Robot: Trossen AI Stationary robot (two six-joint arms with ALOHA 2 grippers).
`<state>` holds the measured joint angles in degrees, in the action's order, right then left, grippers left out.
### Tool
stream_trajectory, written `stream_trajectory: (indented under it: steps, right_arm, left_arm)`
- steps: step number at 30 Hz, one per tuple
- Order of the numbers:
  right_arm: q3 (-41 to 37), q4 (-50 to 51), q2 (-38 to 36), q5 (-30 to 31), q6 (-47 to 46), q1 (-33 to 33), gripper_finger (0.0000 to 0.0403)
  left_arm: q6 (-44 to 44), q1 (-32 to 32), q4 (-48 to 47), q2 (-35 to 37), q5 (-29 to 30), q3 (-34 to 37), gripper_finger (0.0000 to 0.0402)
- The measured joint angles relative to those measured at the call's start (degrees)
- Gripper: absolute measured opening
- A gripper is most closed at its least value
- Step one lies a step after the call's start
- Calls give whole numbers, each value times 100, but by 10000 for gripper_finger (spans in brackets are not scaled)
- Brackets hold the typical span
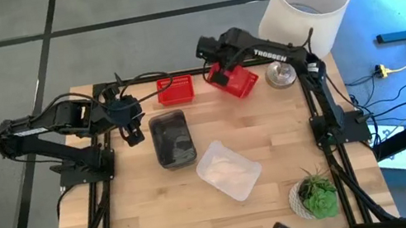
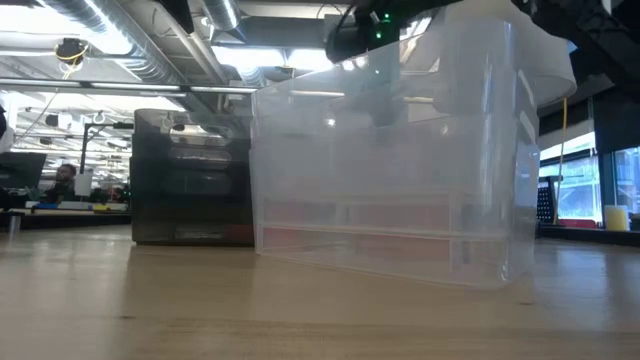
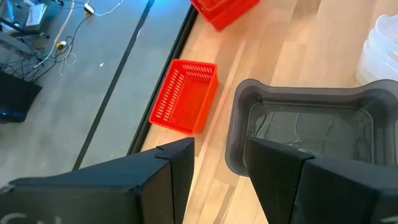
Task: Stack baskets by color
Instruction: Stack the bottom red bin on the top right red bin
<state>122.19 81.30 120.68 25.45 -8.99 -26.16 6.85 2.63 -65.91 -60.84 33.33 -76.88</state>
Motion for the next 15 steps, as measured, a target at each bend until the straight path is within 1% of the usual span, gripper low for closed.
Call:
stream_trajectory:
  steps: [2, 4, 11, 15]
  right_arm:
    - [-81, -10, 0, 192, 2, -94, 2]
    - [-232, -81, 0, 234, 0, -189, 2]
    - [-910, -417, 0, 242, 26, -438, 2]
    - [-1189, -525, 0, 38, 63, -534, 2]
  left_arm:
    - [0, 0, 0, 0, -1, 0, 133]
    - [3, 1, 0, 0, -1, 0, 133]
    - [9, 0, 2, 0, 1, 0, 133]
    - [23, 2, 2, 0, 1, 0, 133]
